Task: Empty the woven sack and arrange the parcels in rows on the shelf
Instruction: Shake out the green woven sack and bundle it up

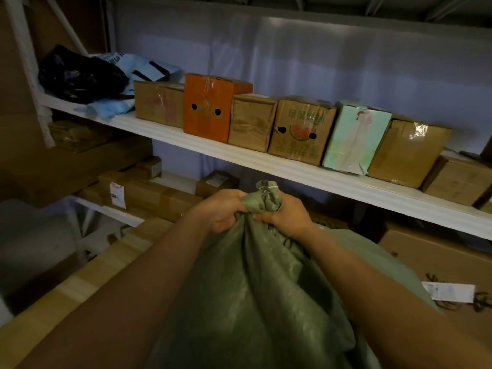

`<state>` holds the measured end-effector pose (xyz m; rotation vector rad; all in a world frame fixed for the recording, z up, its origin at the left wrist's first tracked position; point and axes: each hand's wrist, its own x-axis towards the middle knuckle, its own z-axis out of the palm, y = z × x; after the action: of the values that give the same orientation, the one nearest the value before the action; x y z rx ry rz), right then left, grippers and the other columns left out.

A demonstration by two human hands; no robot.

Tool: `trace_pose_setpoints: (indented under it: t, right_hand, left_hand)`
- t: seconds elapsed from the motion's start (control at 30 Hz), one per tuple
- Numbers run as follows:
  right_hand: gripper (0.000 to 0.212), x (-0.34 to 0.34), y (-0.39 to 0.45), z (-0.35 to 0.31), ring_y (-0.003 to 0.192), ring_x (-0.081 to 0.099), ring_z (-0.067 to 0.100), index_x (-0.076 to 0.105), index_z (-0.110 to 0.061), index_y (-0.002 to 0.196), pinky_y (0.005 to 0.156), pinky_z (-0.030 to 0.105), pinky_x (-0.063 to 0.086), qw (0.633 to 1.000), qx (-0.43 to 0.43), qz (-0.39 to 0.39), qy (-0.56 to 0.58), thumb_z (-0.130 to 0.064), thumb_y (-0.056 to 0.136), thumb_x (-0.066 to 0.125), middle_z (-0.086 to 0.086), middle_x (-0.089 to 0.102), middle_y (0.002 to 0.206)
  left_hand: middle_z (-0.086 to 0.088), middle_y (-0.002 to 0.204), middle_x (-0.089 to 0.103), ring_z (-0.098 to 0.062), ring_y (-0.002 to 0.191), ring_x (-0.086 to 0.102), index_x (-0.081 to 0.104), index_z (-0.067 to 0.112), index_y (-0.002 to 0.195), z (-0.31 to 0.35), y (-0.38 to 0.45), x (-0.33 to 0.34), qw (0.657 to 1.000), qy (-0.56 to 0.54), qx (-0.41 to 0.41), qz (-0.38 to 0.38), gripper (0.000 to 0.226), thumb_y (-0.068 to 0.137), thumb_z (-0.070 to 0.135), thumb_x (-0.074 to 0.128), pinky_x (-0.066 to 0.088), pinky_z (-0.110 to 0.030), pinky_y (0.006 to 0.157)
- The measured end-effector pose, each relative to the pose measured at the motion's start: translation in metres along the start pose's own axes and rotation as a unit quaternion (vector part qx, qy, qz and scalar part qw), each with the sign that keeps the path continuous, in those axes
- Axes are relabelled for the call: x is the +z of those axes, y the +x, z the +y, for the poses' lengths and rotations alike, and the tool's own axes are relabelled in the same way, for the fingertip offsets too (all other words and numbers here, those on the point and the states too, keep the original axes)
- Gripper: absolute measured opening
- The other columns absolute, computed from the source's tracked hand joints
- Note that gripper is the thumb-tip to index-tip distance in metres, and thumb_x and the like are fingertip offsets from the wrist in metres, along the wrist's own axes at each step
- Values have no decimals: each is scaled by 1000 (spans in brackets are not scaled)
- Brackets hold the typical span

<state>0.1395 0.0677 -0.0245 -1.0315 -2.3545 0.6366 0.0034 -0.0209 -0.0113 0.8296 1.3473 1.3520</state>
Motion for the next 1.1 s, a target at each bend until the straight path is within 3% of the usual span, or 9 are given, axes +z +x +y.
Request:
trace_pose_setpoints:
  t: [0.1,0.17,0.23,0.4,0.5,0.73,0.83,0.93,1.1]
  right_hand:
    - [32,-22,9,2,107,62,29,67,-11,110,98,38,47,998,30,38,47,-21,80,73,12,68,113]
    - [30,-36,15,0,108,60,30,64,-13,112,99,40,45,992,49,92,78,-17,82,69,13,67,115]
    - [30,-40,19,-4,109,59,30,62,-16,113,98,41,45,990,31,109,85,-17,83,67,11,66,115]
    - [30,-36,24,-15,107,58,32,62,-14,115,90,36,45,991,-9,127,39,-18,86,64,13,66,116]
    - [29,-49,28,-21,104,58,31,60,-12,117,82,31,43,984,-17,171,45,-15,88,60,14,65,114]
    - [36,-38,17,-18,109,58,32,57,-15,125,83,29,40,991,-27,128,11,-13,89,59,14,64,118]
    - [37,-59,30,-33,109,58,29,58,-14,125,82,23,39,978,-27,203,45,-12,88,59,13,65,119]
    - [32,-80,39,-47,107,59,29,60,-7,119,72,16,32,958,-36,275,76,-6,86,58,16,65,116]
    - [42,-60,30,-32,109,59,30,55,-14,129,75,20,34,980,-51,190,22,-9,88,58,14,65,120]
  left_hand:
    - [-9,128,54,-24,116,54,46,9,130,-3,-10,-25,981,187,-19,-55,55,80,0,65,46,-38,98]
    - [-7,150,31,-30,135,35,21,20,148,-18,-13,-45,913,394,-93,-57,95,72,23,79,33,-45,110]
    - [-8,156,21,-32,140,27,10,24,150,-41,-16,-55,875,460,-147,-40,108,69,35,80,29,-46,113]
    - [-18,125,56,-32,114,54,55,1,121,-61,-7,-50,909,401,11,115,33,93,17,53,43,-36,97]
    - [-22,103,62,-37,104,59,64,1,97,-29,5,-46,944,232,88,217,16,93,9,50,47,-42,94]
    - [-18,100,58,-29,94,55,60,-1,108,-33,-15,-35,970,129,9,205,21,95,7,46,44,-36,83]
    - [-16,98,62,-28,85,59,61,1,102,0,-11,-31,987,-20,52,150,17,95,6,46,49,-37,84]
    - [-21,113,62,-31,96,62,55,0,121,28,0,-29,982,-111,82,127,27,96,3,43,50,-40,91]
    - [-19,109,61,-30,93,59,56,0,117,-5,2,-25,985,-56,49,153,25,98,6,42,49,-39,90]
